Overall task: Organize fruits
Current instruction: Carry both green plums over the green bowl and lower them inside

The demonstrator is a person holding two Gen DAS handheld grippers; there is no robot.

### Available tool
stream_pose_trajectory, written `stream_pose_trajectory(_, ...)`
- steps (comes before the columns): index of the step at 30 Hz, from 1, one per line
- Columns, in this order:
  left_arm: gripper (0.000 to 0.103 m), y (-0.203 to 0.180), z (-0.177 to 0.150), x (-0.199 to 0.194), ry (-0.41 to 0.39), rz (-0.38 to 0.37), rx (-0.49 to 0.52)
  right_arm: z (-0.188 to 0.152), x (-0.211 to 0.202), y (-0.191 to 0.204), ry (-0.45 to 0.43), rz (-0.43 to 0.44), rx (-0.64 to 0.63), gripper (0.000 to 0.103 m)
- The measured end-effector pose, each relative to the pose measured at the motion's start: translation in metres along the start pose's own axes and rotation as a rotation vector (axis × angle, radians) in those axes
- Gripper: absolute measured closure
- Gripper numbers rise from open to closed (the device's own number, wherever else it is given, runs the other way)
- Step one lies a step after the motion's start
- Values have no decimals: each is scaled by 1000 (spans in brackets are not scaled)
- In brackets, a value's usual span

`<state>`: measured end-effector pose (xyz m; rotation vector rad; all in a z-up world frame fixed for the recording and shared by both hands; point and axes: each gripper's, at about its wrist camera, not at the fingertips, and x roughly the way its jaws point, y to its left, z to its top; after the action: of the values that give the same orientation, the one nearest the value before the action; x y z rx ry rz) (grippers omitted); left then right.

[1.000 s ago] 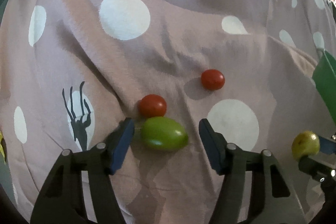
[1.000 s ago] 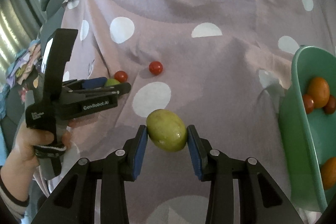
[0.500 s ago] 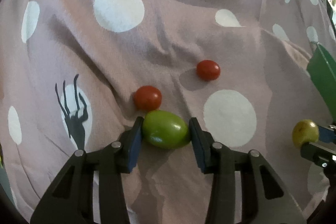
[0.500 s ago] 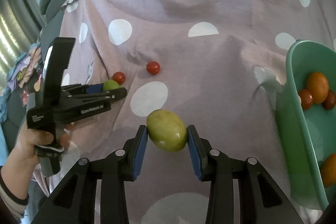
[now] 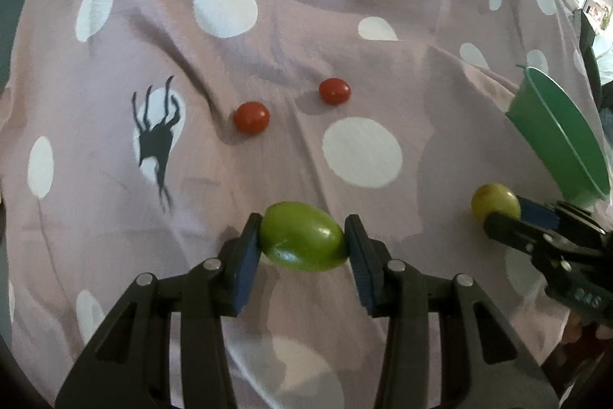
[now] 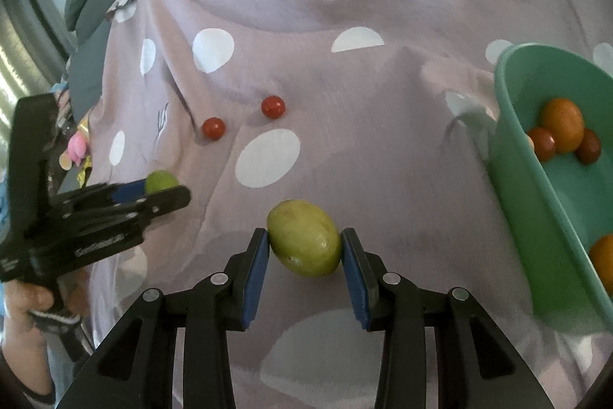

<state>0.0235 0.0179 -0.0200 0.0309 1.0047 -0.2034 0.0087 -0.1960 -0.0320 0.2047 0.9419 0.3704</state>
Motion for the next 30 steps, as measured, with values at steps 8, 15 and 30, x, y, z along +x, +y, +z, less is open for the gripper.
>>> stream_pose_trajectory(8, 60, -17, -17, -32, -32, -29, -26, -13, -18, 7, -12, -6, 5, 63)
stream_pose_trajectory(15, 60, -23, -29, -65, -80, -36, -26, -19, -42, 23, -47, -10, -17, 63)
stream_pose_trajectory(30, 60, -29, -45, -107, -144, -32, -26, -27, -87, 52, -126, -14, -67, 63)
